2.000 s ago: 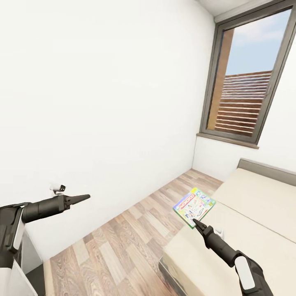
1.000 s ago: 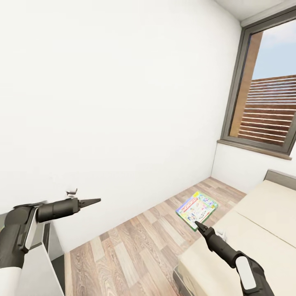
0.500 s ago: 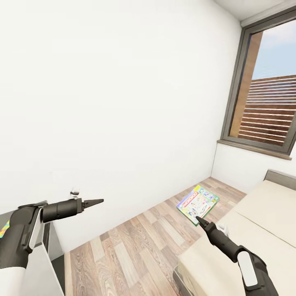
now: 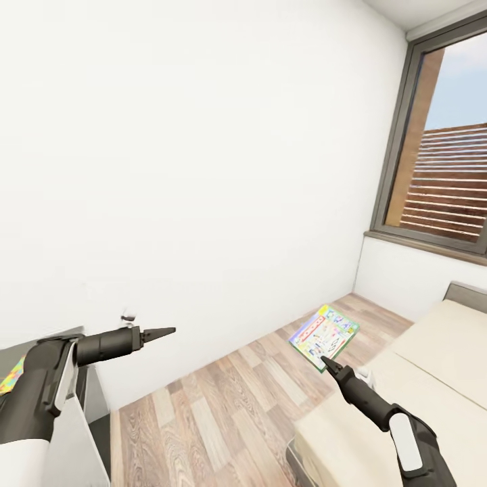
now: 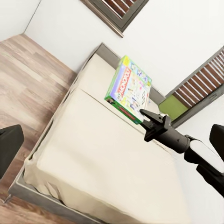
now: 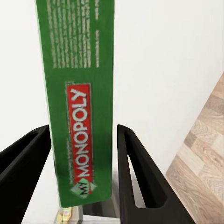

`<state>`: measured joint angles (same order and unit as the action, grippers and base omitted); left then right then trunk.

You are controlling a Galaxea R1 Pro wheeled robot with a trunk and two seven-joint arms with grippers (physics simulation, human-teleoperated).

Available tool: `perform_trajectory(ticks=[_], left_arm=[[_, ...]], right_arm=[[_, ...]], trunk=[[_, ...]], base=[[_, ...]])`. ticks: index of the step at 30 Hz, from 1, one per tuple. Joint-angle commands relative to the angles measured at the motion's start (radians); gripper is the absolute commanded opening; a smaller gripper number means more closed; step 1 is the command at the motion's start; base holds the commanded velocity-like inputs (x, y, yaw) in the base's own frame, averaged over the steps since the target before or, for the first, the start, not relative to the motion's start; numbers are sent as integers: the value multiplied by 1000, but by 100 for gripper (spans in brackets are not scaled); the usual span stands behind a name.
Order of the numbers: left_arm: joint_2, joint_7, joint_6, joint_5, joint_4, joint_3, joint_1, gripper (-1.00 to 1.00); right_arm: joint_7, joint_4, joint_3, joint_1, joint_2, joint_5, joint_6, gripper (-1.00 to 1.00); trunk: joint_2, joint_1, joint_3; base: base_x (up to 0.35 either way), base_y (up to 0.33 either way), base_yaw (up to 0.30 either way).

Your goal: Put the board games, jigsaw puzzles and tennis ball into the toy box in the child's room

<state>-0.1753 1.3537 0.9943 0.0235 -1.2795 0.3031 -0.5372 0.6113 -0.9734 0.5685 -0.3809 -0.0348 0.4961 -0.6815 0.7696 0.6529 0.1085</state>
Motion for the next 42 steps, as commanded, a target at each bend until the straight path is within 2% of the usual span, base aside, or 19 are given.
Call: perform_trajectory(ticks=[1, 9, 26, 42], left_arm=[[0, 5, 10, 3, -1, 1, -1, 100], [3, 5, 10, 3, -1, -29, -1, 100], [3, 5, 10, 4, -1, -33, -1, 100], [3, 5, 10, 3, -1, -33, -1, 100]], right_arm=[[2, -1, 4, -1, -1, 2, -7, -100], [1, 1, 3, -1, -1, 2, -5, -100], [1, 2, 4, -1, 0, 1, -2, -100], [12, 2, 6, -1, -3, 1, 3, -100]], trunk=[[1, 0, 3], [1, 0, 13], [1, 0, 35], [1, 0, 27]], base=[[0, -166, 206], [0, -213, 150], [0, -68, 186], [0, 0, 252]])
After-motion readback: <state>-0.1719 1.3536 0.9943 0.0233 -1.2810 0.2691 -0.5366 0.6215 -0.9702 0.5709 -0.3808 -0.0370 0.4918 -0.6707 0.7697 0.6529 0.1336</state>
